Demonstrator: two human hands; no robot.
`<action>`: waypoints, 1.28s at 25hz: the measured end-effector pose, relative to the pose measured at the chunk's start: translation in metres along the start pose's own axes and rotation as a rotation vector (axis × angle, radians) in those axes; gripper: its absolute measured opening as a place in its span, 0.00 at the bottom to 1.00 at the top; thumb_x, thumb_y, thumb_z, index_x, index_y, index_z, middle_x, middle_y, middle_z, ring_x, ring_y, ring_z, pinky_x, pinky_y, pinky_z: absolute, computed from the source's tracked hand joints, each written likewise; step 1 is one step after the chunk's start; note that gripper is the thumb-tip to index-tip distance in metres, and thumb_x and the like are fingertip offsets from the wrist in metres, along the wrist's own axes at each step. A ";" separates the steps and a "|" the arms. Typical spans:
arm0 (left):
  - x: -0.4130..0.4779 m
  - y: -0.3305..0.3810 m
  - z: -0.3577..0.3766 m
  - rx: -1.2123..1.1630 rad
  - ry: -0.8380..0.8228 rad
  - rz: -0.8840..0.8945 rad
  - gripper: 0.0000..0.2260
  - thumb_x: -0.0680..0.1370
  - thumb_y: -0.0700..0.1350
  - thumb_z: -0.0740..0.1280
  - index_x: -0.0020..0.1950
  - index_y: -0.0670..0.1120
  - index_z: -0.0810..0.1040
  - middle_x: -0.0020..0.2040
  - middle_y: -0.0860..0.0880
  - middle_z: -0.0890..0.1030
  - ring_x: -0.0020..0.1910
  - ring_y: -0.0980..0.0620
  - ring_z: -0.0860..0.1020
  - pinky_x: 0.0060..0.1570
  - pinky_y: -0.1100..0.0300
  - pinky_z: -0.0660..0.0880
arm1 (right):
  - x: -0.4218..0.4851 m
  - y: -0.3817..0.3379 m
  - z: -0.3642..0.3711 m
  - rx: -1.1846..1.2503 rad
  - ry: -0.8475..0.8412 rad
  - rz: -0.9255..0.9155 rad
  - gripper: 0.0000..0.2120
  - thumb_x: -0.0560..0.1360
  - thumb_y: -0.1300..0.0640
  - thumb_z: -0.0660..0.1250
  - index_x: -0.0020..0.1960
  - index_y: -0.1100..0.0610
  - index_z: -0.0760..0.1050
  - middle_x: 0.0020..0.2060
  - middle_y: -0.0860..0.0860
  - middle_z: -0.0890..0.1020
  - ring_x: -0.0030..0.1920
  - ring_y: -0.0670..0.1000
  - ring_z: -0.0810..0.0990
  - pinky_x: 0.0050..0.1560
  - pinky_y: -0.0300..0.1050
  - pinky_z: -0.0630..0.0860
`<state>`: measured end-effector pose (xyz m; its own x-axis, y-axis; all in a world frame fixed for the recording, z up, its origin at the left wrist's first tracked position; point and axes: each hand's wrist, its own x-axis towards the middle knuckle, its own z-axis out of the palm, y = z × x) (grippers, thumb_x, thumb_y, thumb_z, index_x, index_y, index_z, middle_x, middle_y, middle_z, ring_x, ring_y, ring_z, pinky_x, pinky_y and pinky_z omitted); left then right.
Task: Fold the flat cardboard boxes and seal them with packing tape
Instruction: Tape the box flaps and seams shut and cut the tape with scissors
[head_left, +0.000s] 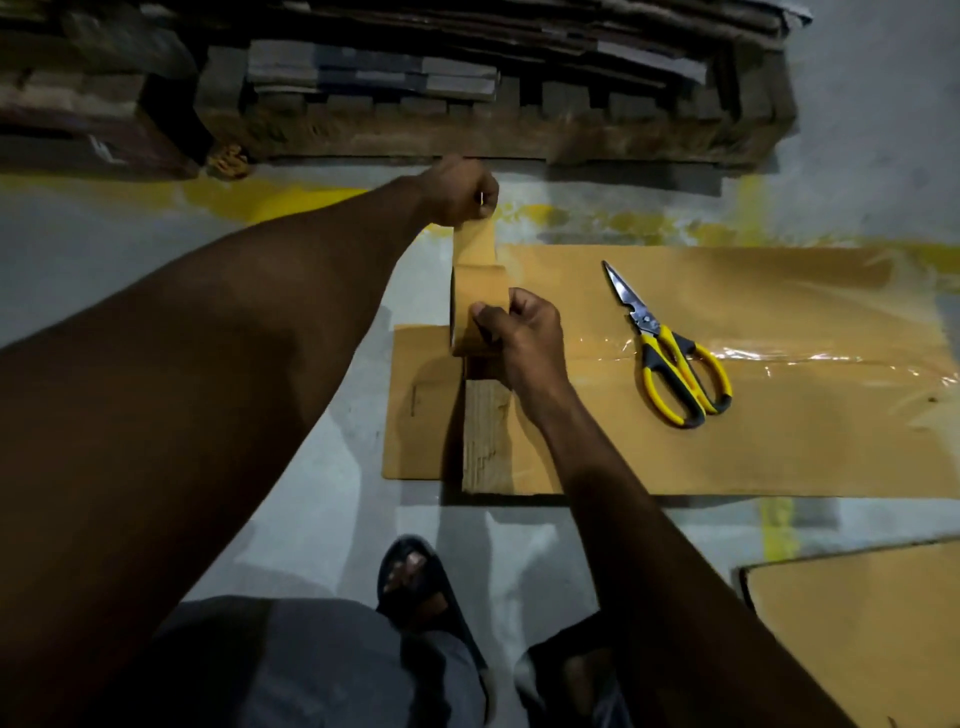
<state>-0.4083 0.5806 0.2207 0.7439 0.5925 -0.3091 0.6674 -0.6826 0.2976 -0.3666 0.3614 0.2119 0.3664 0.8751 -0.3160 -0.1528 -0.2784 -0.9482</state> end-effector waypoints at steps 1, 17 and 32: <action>0.003 -0.001 0.008 0.014 -0.032 0.010 0.05 0.77 0.36 0.65 0.48 0.41 0.81 0.44 0.45 0.78 0.48 0.40 0.80 0.45 0.56 0.71 | -0.001 0.001 0.005 0.005 0.028 -0.002 0.03 0.75 0.58 0.69 0.43 0.54 0.78 0.38 0.52 0.83 0.41 0.52 0.81 0.42 0.52 0.81; 0.013 -0.003 0.024 -0.003 -0.080 -0.124 0.21 0.76 0.47 0.71 0.68 0.44 0.75 0.64 0.41 0.78 0.61 0.44 0.76 0.61 0.53 0.71 | 0.000 0.012 0.013 -0.005 0.072 -0.046 0.05 0.76 0.52 0.69 0.41 0.50 0.79 0.37 0.45 0.84 0.42 0.49 0.84 0.43 0.58 0.82; -0.017 0.001 0.046 -0.102 0.057 -0.231 0.15 0.74 0.57 0.70 0.53 0.49 0.84 0.55 0.46 0.83 0.60 0.44 0.76 0.59 0.46 0.73 | -0.064 0.026 -0.011 -0.126 -0.034 -0.087 0.07 0.77 0.61 0.69 0.41 0.52 0.76 0.36 0.43 0.83 0.39 0.41 0.81 0.40 0.40 0.77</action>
<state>-0.4215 0.5499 0.1847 0.5701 0.7527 -0.3293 0.8177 -0.4813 0.3156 -0.3844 0.2936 0.2071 0.3416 0.9103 -0.2337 -0.0044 -0.2471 -0.9690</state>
